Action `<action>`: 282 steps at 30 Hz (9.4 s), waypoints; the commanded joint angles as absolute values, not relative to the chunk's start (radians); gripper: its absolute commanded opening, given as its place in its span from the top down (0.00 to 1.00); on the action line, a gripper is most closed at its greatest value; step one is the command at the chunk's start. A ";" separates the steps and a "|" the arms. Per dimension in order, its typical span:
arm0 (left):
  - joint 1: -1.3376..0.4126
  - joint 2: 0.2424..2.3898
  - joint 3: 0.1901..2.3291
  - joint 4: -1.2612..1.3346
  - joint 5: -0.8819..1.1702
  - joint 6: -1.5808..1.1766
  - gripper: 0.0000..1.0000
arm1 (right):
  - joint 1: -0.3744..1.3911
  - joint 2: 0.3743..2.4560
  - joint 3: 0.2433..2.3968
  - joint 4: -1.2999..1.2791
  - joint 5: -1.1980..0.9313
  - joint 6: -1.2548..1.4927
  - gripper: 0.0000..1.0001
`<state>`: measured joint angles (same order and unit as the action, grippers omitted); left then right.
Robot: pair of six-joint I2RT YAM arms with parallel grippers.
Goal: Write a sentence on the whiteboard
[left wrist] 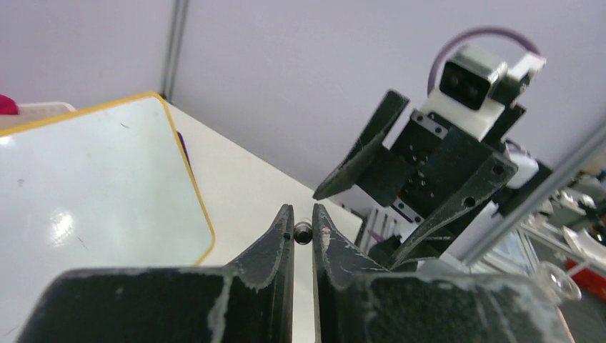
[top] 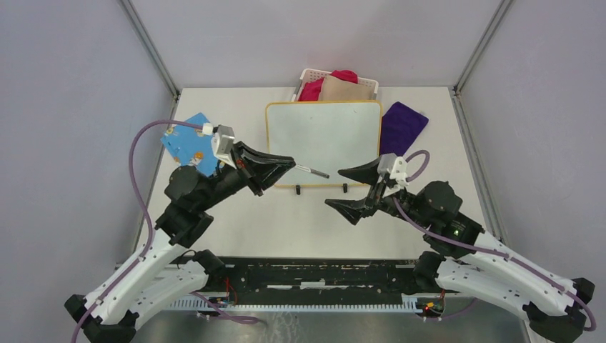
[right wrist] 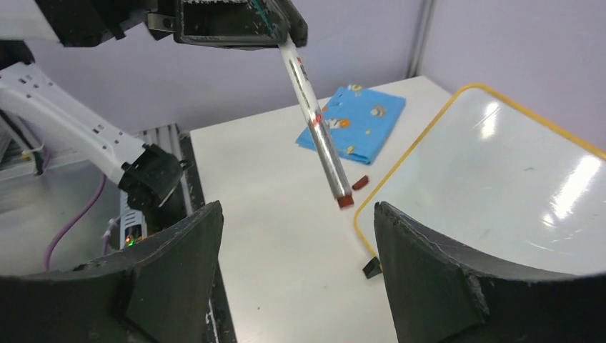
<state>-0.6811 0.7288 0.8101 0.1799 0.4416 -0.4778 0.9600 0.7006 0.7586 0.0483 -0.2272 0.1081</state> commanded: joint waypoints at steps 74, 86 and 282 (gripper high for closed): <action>-0.684 0.859 0.948 0.754 0.083 -1.001 0.98 | 0.796 1.261 1.351 0.588 -0.395 0.829 0.31; -0.684 0.857 0.948 0.685 0.087 -0.989 0.98 | 0.783 1.232 1.334 0.589 -0.439 0.848 0.43; -0.683 0.808 0.805 -0.276 -0.226 -0.247 0.05 | 1.142 0.847 0.755 0.114 0.771 -0.191 1.00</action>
<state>-0.6830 0.8173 0.8322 -0.3111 -0.2581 -0.3271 1.1450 0.8711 0.7902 0.0280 0.7868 -0.1989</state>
